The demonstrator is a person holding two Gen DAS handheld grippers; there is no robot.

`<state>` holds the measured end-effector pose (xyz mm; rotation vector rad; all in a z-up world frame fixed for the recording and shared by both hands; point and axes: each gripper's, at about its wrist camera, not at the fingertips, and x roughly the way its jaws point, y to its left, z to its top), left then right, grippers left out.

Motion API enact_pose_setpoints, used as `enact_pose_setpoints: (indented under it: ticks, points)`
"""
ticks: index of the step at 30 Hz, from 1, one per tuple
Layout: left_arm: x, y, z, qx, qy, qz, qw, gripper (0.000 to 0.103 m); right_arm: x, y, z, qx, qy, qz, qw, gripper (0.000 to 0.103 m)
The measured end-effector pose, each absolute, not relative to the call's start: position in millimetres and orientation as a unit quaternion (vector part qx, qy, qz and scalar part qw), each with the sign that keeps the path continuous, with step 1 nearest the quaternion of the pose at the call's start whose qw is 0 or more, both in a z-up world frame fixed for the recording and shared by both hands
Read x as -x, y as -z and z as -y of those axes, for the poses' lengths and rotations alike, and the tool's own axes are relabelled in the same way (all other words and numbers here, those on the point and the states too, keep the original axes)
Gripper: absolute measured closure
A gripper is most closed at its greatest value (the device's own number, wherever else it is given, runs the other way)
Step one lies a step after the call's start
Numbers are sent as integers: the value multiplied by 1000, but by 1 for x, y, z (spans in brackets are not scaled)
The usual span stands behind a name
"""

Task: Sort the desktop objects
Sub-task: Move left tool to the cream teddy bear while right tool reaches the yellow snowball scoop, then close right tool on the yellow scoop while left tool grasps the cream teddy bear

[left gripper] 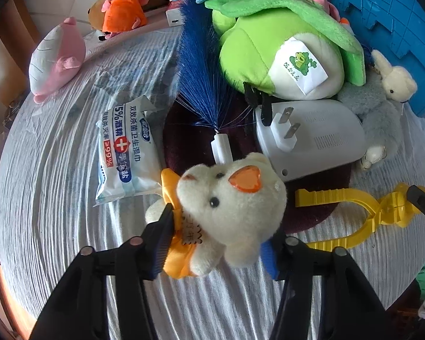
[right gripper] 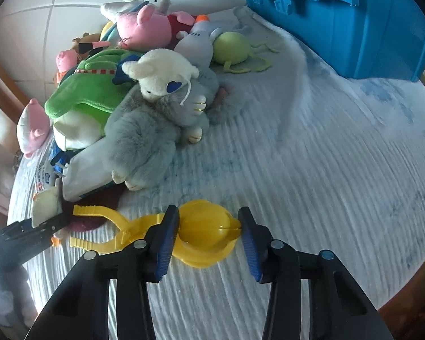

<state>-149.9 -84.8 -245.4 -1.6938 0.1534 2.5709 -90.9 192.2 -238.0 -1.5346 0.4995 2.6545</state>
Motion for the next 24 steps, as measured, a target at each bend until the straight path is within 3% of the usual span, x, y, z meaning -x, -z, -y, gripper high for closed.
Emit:
enact_pose_setpoints:
  ticks: [4, 5, 7, 9, 10, 24]
  points:
    - [152, 244, 89, 547, -835, -47, 28, 55, 92, 239, -196, 496, -853, -162, 12, 61]
    - [152, 245, 89, 546, -836, -47, 28, 55, 91, 240, -197, 496, -853, -160, 18, 50]
    - [152, 249, 86, 545, -837, -48, 27, 60, 89, 242, -200, 495, -854, -160, 26, 44]
    - [150, 247, 84, 541, -839, -51, 24, 63, 88, 243, -203, 493, -853, -170, 18, 48]
    - [150, 245, 83, 540, -840, -51, 24, 65, 89, 242, -202, 493, -854, -169, 14, 63]
    - [141, 174, 92, 499, -866, -31, 20, 67, 105, 164, -171, 441, -892, -89, -33, 64]
